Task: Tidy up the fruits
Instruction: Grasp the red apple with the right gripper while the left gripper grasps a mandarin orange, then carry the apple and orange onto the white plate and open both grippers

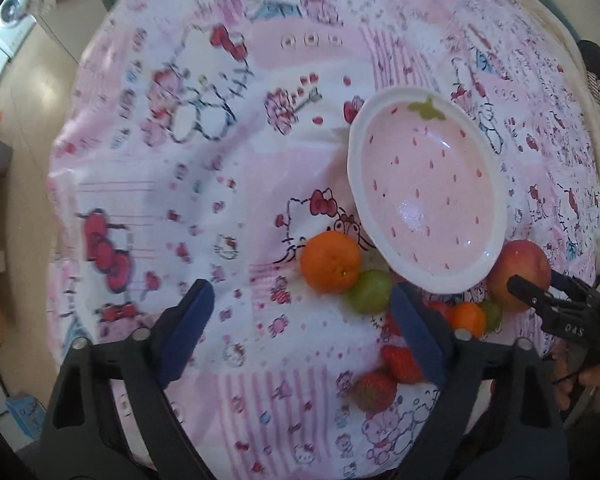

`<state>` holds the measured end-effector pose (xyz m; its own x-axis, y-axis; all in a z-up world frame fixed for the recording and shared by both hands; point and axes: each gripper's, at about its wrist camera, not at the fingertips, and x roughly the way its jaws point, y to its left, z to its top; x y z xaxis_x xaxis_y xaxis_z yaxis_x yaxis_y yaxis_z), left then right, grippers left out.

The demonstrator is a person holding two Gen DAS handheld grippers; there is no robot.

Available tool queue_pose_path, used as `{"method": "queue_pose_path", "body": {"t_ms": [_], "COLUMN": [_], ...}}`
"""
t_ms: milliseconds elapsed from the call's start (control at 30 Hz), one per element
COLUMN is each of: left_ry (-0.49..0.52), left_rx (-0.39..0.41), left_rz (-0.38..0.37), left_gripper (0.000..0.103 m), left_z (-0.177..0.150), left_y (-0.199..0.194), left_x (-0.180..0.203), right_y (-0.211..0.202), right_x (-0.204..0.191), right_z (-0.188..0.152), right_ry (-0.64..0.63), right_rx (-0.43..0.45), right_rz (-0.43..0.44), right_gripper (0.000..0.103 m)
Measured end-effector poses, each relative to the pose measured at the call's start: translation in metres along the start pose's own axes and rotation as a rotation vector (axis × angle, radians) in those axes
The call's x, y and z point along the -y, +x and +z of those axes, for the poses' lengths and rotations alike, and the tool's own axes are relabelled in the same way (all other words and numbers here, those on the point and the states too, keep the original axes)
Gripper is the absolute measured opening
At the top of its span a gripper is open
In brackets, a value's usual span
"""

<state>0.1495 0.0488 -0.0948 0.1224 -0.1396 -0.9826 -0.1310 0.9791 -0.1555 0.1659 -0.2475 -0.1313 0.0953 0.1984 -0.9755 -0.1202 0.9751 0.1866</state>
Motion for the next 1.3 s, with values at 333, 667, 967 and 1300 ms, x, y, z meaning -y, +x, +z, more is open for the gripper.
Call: {"method": "queue_pose_path", "body": {"t_ms": [333, 667, 967, 1300], "left_ry": [-0.064, -0.026, 0.0, -0.006], "left_rx": [-0.069, -0.082, -0.062, 0.023], "left_rz": [-0.015, -0.024, -0.046, -0.018], "left_gripper": [0.064, 0.048, 0.035, 0.035], "left_z": [0.017, 0.021, 0.017, 0.003], "left_y": [0.041, 0.049, 0.049, 0.024], "left_x": [0.0, 0.011, 0.018, -0.002], "right_y": [0.003, 0.004, 0.006, -0.006], "right_x": [0.004, 0.009, 0.0, 0.005], "right_z": [0.003, 0.003, 0.004, -0.004], "right_ry": [0.028, 0.015, -0.032, -0.028], "right_rx": [0.009, 0.002, 0.016, 0.045], "right_rz": [-0.002, 0.005, -0.009, 0.038], "right_gripper": [0.089, 0.089, 0.088, 0.088]}}
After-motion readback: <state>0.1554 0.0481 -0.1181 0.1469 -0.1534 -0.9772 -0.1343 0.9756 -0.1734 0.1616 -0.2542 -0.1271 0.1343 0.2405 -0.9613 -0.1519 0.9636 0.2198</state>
